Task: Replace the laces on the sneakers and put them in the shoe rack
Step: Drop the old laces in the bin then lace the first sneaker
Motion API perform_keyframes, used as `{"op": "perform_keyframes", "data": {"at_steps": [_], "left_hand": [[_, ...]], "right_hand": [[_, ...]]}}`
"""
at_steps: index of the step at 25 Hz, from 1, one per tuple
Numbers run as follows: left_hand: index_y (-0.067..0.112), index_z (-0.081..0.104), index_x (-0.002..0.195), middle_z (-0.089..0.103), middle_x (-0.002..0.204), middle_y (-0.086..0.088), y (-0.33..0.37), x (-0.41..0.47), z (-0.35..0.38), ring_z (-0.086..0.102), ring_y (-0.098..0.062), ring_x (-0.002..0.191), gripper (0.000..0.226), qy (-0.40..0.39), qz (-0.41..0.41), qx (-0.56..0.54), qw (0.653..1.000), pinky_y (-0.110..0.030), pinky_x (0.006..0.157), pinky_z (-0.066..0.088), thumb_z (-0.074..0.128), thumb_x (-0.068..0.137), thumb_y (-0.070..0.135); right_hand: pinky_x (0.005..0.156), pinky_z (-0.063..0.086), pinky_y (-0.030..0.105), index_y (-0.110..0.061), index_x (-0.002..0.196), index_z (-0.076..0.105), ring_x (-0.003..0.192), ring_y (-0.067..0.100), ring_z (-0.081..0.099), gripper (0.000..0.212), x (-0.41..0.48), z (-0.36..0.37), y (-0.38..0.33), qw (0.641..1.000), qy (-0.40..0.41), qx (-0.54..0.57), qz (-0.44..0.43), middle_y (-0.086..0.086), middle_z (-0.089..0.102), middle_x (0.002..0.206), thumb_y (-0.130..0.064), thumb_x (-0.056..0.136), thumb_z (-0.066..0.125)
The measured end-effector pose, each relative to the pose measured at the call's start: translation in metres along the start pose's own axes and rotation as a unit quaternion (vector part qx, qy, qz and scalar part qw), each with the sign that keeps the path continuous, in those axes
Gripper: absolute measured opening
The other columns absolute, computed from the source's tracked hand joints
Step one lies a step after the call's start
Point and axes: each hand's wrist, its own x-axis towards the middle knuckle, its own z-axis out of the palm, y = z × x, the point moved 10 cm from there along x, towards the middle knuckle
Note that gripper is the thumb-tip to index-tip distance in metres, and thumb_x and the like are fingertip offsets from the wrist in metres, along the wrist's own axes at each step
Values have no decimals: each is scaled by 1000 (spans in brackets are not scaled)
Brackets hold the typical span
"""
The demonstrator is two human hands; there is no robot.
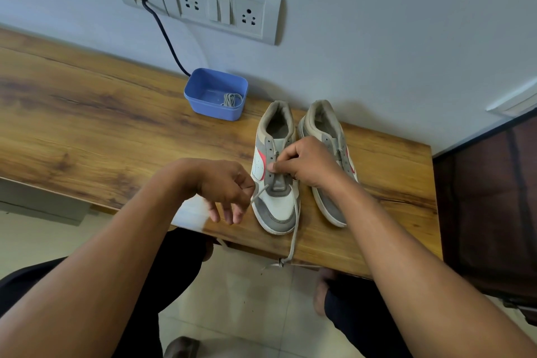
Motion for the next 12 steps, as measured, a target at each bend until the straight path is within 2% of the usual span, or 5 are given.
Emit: {"op": "perform_keyframes", "data": {"at_steps": [3,6,9,10,12], "left_hand": [[7,71,90,78,90,-7,-7,8,-6,77,-20,87,28,31,-19,34,999,-36,76,64,69,95,35],[8,73,86,76,77,-4,8,13,-24,74,-15,71,46,142,42,56,987,-30,67,62,70,90,54],[16,71,76,69,68,5,34,8,-33,65,-12,67,28,254,128,154,946,-31,64,52,70,92,40],[20,70,72,67,68,7,41,7,-31,63,-11,68,22,261,144,176,938,-32,64,50,70,91,31],[18,70,69,69,68,4,43,8,-23,65,-11,65,20,212,159,176,948,-34,63,54,67,88,17]], "right_hand": [[67,53,31,-18,78,82,69,10,67,13,0,-1,-5,999,0,-24,-27,-6,73,69,-28,83,88],[61,45,24,-26,75,79,56,-1,59,14,-1,-7,-10,997,16,-58,-57,-18,64,54,-34,81,90],[60,43,23,-30,73,76,54,-1,57,17,-2,-11,-11,994,40,-76,-67,-16,61,54,-34,80,91],[61,46,25,-30,72,75,56,-1,58,18,-3,-11,-10,994,49,-79,-65,-15,63,57,-35,79,91],[64,56,32,-30,69,74,60,2,64,19,-4,-9,-9,994,62,-74,-59,-13,67,61,-33,79,90]]}}
